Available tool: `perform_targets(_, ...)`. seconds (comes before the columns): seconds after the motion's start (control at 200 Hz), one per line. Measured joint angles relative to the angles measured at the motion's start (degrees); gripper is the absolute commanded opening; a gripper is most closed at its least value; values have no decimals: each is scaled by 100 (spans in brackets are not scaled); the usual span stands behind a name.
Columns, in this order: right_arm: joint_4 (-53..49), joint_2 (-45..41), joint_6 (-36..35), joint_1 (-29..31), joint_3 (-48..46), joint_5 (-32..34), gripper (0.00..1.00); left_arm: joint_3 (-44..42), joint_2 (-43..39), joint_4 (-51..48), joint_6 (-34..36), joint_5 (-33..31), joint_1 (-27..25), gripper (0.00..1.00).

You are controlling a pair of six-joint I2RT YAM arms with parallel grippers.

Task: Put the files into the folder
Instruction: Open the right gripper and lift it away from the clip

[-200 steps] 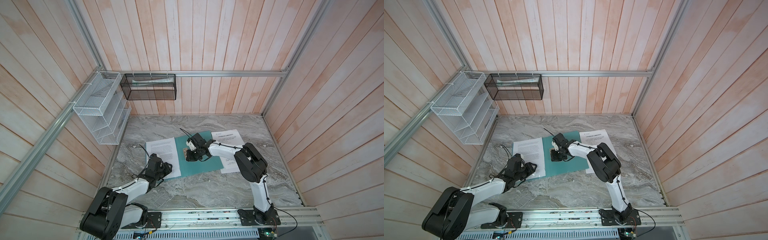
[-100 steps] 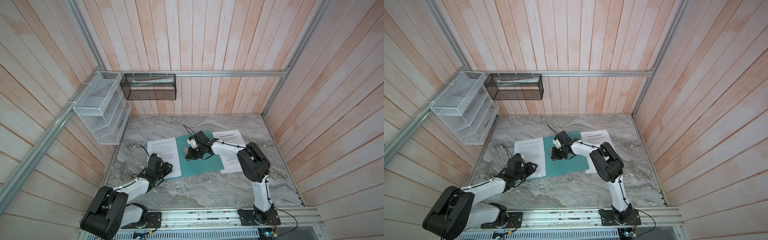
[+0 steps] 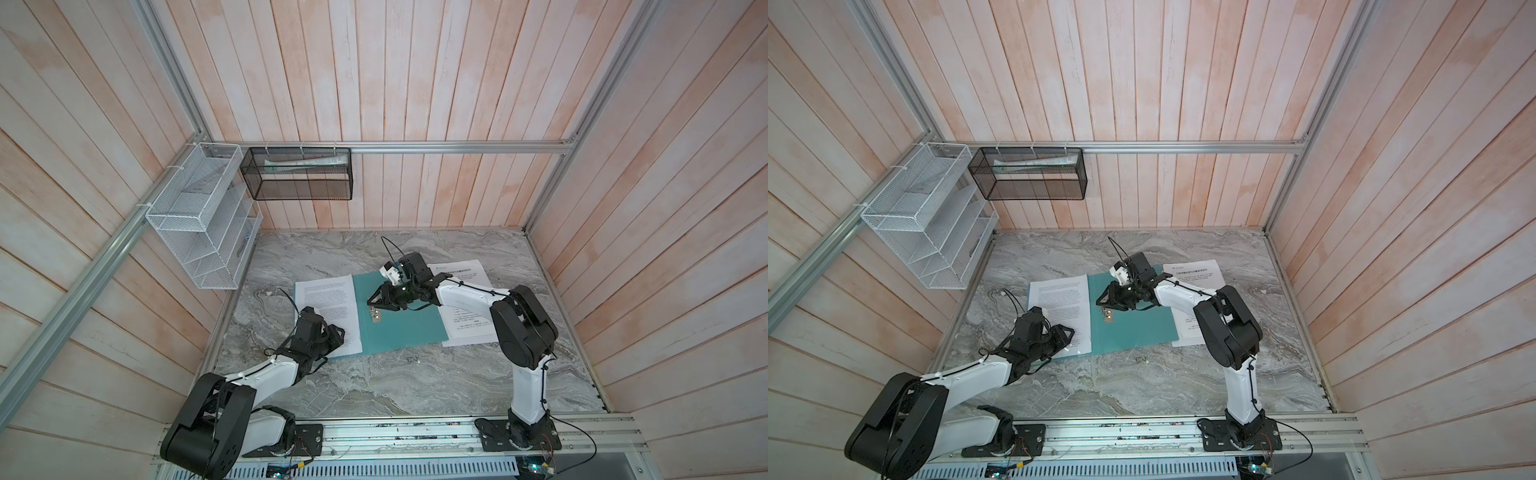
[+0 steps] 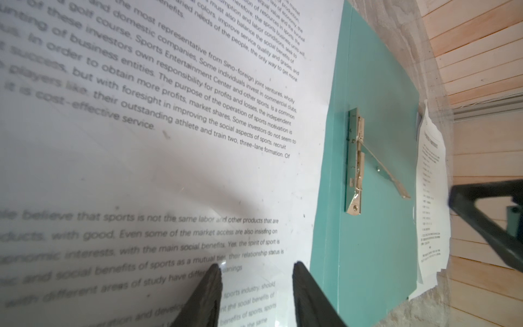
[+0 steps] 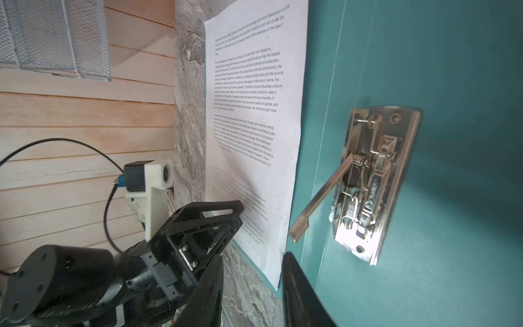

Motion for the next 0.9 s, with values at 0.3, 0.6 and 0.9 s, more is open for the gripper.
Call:
perform_targets(0.3,398,68,225,-229,-868,-92,1,249,15,-498,260,0,0,45)
perform_targets(0.6,496,702,225,52,-374,-339,0,739,44,-1429,662,-22,0,57)
perform_targets(0.9,13,1574,0,-186,1742,-315,0,1449,98,-1840,1001,-22,4,62)
